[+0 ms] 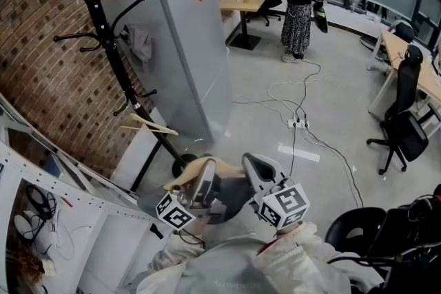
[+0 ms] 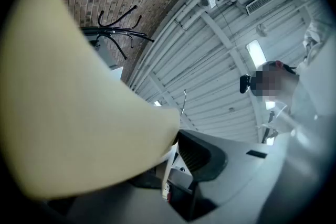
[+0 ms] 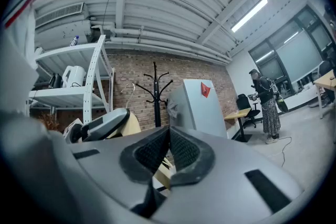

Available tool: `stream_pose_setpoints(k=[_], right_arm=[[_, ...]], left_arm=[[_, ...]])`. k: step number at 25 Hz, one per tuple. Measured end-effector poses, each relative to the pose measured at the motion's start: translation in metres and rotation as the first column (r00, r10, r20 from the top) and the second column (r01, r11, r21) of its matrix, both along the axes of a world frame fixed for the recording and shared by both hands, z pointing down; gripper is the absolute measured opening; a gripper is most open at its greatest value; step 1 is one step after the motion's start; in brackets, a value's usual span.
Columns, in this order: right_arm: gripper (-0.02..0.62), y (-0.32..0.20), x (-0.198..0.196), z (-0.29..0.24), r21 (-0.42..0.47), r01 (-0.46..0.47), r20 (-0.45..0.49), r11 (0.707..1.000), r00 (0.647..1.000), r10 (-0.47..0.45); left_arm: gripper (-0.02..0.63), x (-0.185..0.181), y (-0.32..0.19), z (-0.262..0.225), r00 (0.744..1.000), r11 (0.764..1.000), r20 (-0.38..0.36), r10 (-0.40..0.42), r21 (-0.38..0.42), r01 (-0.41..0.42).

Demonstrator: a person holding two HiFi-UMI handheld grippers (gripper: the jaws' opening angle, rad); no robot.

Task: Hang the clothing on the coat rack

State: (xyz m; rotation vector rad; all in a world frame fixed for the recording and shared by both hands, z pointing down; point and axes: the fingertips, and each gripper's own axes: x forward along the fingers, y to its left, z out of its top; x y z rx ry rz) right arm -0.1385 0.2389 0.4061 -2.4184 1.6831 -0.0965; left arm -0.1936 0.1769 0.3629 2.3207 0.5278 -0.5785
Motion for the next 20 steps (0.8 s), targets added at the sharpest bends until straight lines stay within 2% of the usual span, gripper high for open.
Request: stream_pose_setpoints(k=[15, 20], right_arm=[[0.025, 0.019, 0.028, 0.032, -0.018, -0.008, 0.073, 1.000, 0.997, 0.009], [0.025, 0.009, 0.052, 0.038, -0.025, -0.007, 0.088, 1.000, 0.996, 0.009]], left_arm=[[0.098, 0.020, -0.009, 0.016, 0.998, 0.998, 0.017, -0.062, -0.022, 0.063], [0.098, 0.041, -0.021, 0.019, 0.998, 0.997, 0.018, -0.061, -0.036, 0.062]])
